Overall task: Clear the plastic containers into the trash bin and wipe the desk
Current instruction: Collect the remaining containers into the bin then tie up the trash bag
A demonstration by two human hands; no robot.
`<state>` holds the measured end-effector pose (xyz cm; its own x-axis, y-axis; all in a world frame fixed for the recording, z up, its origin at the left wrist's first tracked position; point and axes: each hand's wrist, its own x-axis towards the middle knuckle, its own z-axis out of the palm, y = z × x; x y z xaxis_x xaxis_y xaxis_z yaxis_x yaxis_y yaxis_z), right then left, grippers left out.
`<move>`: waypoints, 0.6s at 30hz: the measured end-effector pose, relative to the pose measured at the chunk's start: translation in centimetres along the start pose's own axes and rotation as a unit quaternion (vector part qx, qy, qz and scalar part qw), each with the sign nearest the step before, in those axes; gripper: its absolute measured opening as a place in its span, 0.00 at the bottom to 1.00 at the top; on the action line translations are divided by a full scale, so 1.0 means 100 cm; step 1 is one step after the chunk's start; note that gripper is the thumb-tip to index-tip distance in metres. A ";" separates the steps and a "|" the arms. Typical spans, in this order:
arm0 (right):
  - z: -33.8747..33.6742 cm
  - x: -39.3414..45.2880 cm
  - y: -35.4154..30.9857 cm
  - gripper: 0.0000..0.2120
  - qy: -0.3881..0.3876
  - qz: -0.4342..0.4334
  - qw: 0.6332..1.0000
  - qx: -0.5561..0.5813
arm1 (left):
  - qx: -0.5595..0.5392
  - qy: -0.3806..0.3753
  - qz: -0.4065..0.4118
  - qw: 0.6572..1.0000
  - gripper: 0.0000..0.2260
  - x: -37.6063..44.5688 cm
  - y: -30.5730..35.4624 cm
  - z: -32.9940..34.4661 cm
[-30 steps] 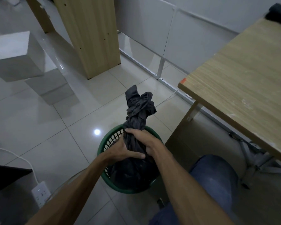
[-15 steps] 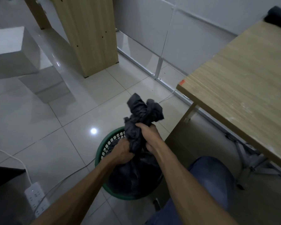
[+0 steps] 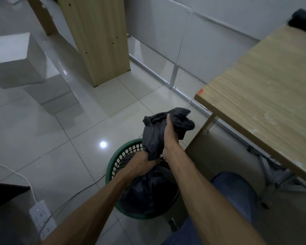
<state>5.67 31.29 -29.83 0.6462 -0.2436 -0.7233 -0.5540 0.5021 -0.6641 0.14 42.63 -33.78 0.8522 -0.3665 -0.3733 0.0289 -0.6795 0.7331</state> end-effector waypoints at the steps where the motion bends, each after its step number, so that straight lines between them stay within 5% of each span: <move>1: -0.002 0.002 -0.004 0.56 0.006 -0.007 1.000 0.013 | 0.027 -0.003 0.001 1.000 0.16 0.001 -0.002 0.002; 4: -0.013 0.013 -0.016 0.68 0.019 0.017 1.000 -0.016 | 0.049 -0.005 -0.009 0.999 0.17 0.003 -0.020 0.005; 8: -0.027 -0.013 -0.026 0.55 -0.017 0.039 0.983 -0.176 | -0.052 0.073 -0.110 0.990 0.32 0.005 -0.029 -0.003; 10: -0.031 -0.030 -0.019 0.48 -0.045 0.001 0.932 -0.359 | -0.054 0.094 -0.137 0.985 0.30 0.011 -0.028 -0.008; 12: -0.028 -0.038 -0.004 0.33 -0.030 -0.172 0.818 -0.548 | 0.002 0.068 -0.128 0.989 0.21 0.016 -0.025 -0.013; 13: -0.026 -0.039 0.002 0.24 -0.028 -0.292 0.723 -0.626 | 0.041 0.044 -0.113 0.992 0.17 0.017 -0.023 -0.014; 16: -0.020 -0.036 0.009 0.40 -0.142 -0.507 0.398 -0.751 | 0.154 -0.024 -0.086 0.984 0.18 0.015 -0.013 -0.021; 18: -0.023 -0.027 0.006 0.38 -0.165 -0.505 0.269 -0.803 | 0.168 -0.050 -0.055 0.983 0.19 0.016 -0.016 -0.026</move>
<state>2.37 30.32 -28.78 0.7575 0.6378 -0.1394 0.6513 -0.7531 0.0929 2.85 44.83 -34.09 0.7980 -0.3273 -0.5061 -0.0699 -0.8843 0.4616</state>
